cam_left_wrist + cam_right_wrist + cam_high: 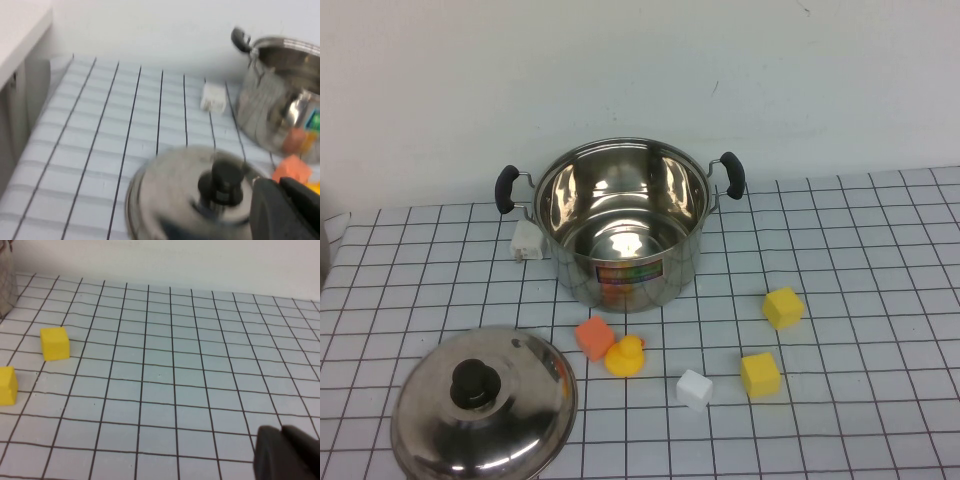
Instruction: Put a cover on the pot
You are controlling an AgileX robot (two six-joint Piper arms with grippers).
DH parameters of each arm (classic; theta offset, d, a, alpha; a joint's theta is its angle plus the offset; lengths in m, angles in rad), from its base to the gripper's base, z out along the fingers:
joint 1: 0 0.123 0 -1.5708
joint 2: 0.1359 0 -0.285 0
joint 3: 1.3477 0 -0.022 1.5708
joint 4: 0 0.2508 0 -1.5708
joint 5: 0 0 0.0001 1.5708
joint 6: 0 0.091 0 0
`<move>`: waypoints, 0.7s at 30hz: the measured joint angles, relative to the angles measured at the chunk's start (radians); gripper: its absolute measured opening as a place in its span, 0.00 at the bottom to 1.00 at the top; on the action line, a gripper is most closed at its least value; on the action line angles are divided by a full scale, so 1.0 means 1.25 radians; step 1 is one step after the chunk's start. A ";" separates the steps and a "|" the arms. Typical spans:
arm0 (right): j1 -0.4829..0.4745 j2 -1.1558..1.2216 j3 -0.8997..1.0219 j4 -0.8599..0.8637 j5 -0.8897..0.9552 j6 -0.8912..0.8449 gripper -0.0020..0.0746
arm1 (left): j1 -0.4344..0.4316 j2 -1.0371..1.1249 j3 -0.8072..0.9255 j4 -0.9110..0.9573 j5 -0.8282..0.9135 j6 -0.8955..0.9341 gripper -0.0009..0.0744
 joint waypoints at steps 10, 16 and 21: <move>0.000 0.000 0.000 0.000 0.000 0.000 0.04 | 0.000 0.000 0.000 -0.003 -0.333 0.000 0.01; 0.000 0.000 0.000 0.000 0.000 0.000 0.04 | 0.000 0.000 0.000 -0.005 -0.532 -0.001 0.01; 0.000 0.000 0.000 0.000 0.000 0.000 0.04 | 0.000 0.000 0.000 -0.008 -0.708 -0.063 0.01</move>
